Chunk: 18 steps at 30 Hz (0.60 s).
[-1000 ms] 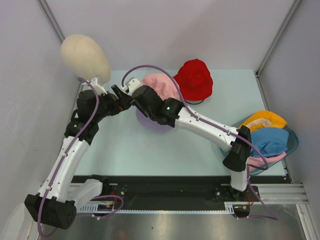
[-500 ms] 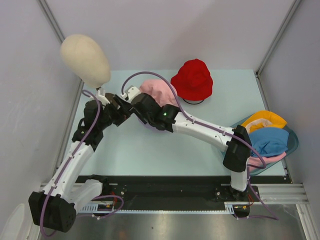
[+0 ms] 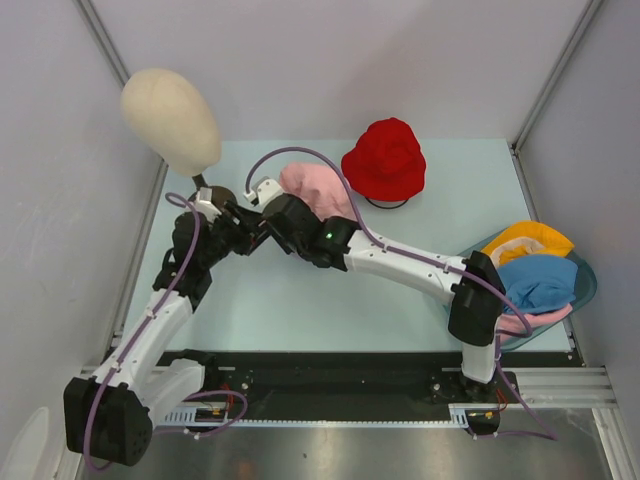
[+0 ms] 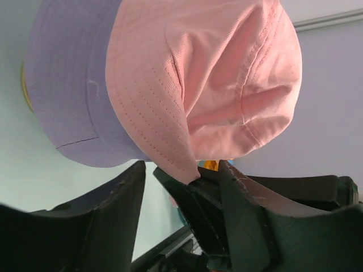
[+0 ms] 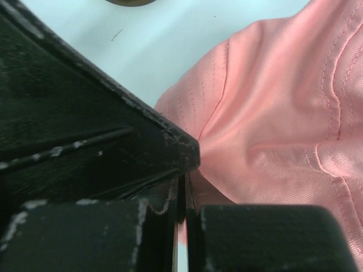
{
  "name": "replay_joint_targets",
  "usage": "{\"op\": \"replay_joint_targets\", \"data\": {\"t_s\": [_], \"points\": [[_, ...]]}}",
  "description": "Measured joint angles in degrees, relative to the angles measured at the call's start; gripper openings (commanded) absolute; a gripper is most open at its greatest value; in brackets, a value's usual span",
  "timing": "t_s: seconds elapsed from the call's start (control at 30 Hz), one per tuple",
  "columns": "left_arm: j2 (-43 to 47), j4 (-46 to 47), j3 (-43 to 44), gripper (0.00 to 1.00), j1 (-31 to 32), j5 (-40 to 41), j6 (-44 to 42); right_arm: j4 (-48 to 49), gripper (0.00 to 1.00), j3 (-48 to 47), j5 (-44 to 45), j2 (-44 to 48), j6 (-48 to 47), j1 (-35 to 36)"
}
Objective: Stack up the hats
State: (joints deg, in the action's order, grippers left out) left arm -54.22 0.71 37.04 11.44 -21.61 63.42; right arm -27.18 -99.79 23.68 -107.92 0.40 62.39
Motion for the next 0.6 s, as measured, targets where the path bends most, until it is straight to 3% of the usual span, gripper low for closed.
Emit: {"op": "replay_joint_targets", "data": {"t_s": [0.07, 0.1, 0.17, 0.2, 0.27, 0.3, 0.43, 0.6], "points": [[-0.11, 1.53, -0.79, 0.45, 0.0, -0.46, 1.4, 0.57, 0.06, 0.59, -0.04, 0.26, 0.31, 0.28], [-0.17, 2.01, -0.94, 0.35, 0.0, -0.74, 1.84, 0.81, 0.07, 0.83, -0.07, 0.37, 0.5, 0.37], [-0.35, 3.1, -1.16, 0.25, 0.0, -1.16, 2.75, 1.25, 0.1, 1.01, -0.11, 0.57, 0.79, 0.44], [-0.42, 3.87, -1.46, 0.16, 0.0, -1.18, 3.1, 1.53, 0.11, 1.03, -0.15, 0.68, 1.05, 0.44], [-0.44, 5.11, -1.79, 0.02, 0.0, -1.36, 4.17, 1.73, 0.2, 1.11, -0.28, 0.87, 1.27, 0.44], [-0.44, 5.66, -1.81, 0.0, 0.0, -1.4, 4.28, 1.84, 0.25, 1.22, -0.52, 0.87, 1.46, 0.44], [-1.42, 6.38, -1.95, 0.0, 0.0, -1.4, 4.72, 2.21, 0.7, 2.03, -1.66, 1.44, 2.36, 0.44], [-3.5, 6.43, -2.19, 0.0, -0.68, -1.27, 4.48, 1.79, 0.79, 5.7, -5.97, 4.96, 2.51, 0.76]]}}
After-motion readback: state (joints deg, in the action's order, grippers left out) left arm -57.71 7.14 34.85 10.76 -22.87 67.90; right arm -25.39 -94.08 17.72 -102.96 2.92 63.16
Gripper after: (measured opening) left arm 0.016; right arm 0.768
